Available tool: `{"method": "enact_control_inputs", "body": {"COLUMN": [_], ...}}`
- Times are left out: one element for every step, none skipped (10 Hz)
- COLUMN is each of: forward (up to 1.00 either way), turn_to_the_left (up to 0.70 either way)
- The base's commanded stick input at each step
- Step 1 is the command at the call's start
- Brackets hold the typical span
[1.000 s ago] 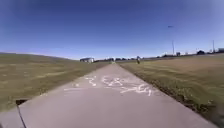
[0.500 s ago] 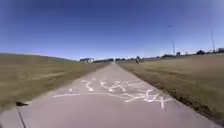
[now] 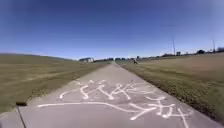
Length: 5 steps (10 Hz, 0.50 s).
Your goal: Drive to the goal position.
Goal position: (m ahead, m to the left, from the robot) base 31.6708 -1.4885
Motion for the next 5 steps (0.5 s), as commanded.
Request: {"method": "enact_control_inputs", "body": {"forward": [1.0,1.0,1.0,1.0,1.0], "turn_to_the_left": [0.0,0.0,0.0,0.0,0.0]}}
